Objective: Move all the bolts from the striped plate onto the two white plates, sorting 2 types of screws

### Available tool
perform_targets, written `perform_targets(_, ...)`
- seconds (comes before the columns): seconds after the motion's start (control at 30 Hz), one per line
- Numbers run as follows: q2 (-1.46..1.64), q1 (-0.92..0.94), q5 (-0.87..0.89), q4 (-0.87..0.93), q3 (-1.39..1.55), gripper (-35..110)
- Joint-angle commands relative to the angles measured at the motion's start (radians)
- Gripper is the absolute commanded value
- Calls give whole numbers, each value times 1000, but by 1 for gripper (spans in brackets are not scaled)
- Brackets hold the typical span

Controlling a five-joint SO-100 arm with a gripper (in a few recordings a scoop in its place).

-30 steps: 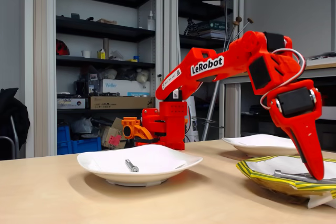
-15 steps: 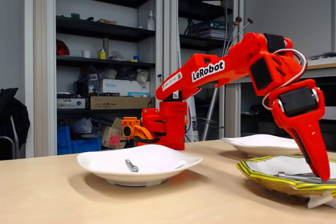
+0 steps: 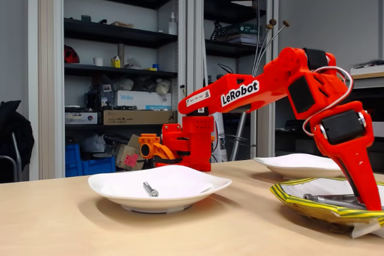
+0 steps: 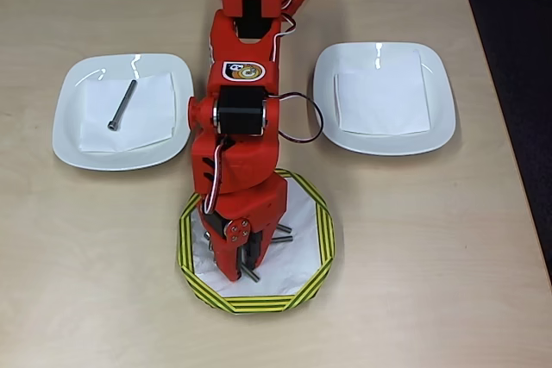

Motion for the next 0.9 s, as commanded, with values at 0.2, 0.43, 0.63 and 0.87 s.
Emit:
perform_targets(0.2, 14, -6, 34, 83, -44, 2)
perform_targets(0.43, 9, 3, 9, 91, -58, 0)
perform_targets(0.63, 112, 15, -18, 124, 9, 0)
perform_targets(0.87, 443, 64, -72, 74, 408, 0)
